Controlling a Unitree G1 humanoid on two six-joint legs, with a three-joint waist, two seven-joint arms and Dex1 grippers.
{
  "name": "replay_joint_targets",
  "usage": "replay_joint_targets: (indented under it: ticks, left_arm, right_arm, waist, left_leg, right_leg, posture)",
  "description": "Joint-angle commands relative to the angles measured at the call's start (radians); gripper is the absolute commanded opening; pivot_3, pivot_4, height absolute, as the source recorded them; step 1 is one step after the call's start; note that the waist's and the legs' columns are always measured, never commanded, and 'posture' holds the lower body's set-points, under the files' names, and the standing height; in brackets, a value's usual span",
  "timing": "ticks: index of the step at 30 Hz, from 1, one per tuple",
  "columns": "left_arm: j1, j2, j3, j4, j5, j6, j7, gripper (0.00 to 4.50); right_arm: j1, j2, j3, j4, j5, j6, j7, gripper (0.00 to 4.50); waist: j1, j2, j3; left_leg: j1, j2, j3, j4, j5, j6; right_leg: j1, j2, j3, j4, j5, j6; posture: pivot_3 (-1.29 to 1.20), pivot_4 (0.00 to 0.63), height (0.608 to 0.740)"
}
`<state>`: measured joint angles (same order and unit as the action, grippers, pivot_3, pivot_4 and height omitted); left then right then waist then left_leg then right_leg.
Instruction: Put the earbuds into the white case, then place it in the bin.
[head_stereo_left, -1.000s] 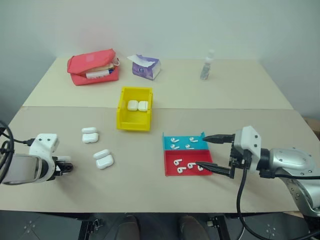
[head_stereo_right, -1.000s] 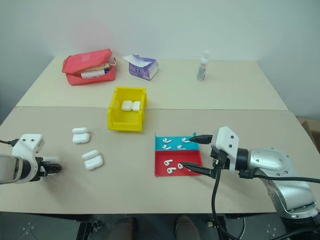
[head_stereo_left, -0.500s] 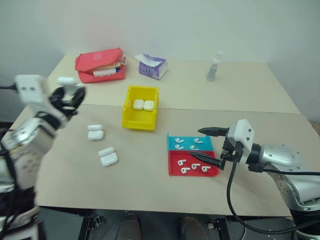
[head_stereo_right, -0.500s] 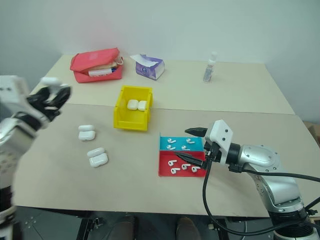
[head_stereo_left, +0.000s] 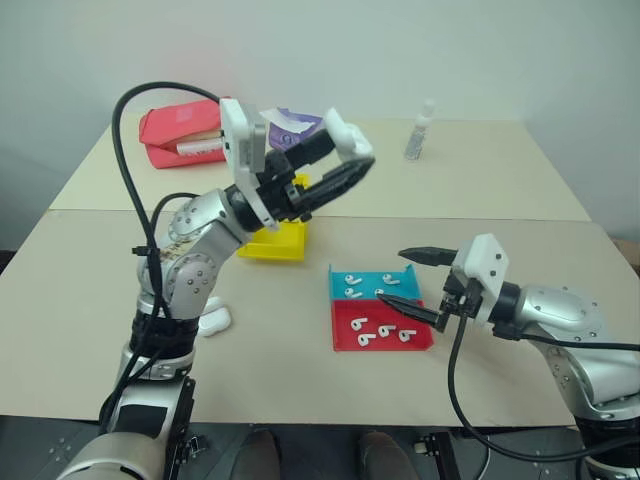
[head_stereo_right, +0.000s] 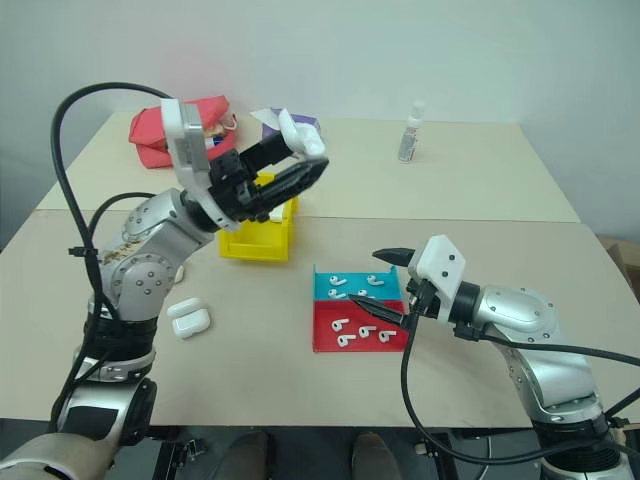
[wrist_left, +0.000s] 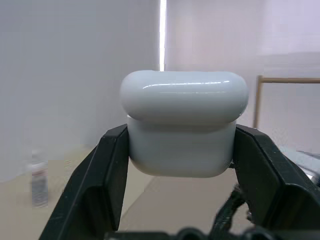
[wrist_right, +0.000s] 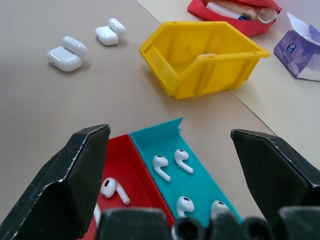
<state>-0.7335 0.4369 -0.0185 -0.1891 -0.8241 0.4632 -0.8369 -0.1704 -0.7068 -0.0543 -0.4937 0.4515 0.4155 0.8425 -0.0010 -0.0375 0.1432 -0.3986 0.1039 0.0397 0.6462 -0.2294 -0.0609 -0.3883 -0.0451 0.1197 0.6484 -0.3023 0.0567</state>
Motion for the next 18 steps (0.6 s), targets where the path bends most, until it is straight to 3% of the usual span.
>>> replay_joint_targets:
  ticks: [1, 4, 10, 18]
  left_arm:
    - [0.016, 0.049, 0.025, 0.004, -0.039, 0.012, -0.174, 2.80]
    - [0.050, 0.068, 0.017, 0.020, -0.018, -0.018, -0.270, 2.80]
    - [0.163, 0.023, 0.037, -0.090, -0.027, -0.001, -0.185, 2.80]
    - [0.278, -0.025, 0.005, -0.168, 0.084, -0.062, -0.086, 2.80]
  right_arm:
    - [0.022, -0.017, -0.044, -0.059, 0.010, -0.006, -0.011, 4.50]
    - [0.039, -0.023, -0.050, -0.078, 0.015, 0.003, -0.019, 4.50]
    - [0.042, -0.050, -0.066, -0.134, 0.080, 0.057, -0.004, 4.50]
    - [-0.089, -0.262, 0.086, -0.058, -0.071, 0.050, 0.142, 4.50]
  waist:
    - [-0.001, 0.000, 0.000]
    - [0.000, 0.000, 0.000]
    - [0.003, 0.000, 0.000]
    - [0.003, 0.001, 0.000]
  left_leg:
    - [0.000, 0.000, 0.000, 0.000, 0.000, 0.000]
    - [0.000, 0.000, 0.000, 0.000, 0.000, 0.000]
    - [-0.001, 0.000, -0.001, 0.000, 0.000, 0.000]
    - [0.000, 0.000, -0.002, 0.002, 0.000, 0.001]
  right_leg:
    - [0.000, 0.000, 0.000, 0.000, 0.000, 0.000]
    - [0.000, 0.000, 0.000, 0.000, 0.000, 0.000]
    - [0.000, 0.000, -0.001, -0.001, 0.000, 0.000]
    - [0.001, 0.000, -0.001, 0.000, 0.000, 0.000]
  posture:
    - [0.00, 0.150, 0.740]
    - [0.00, 0.150, 0.740]
    - [0.00, 0.150, 0.740]
    - [0.00, 0.150, 0.740]
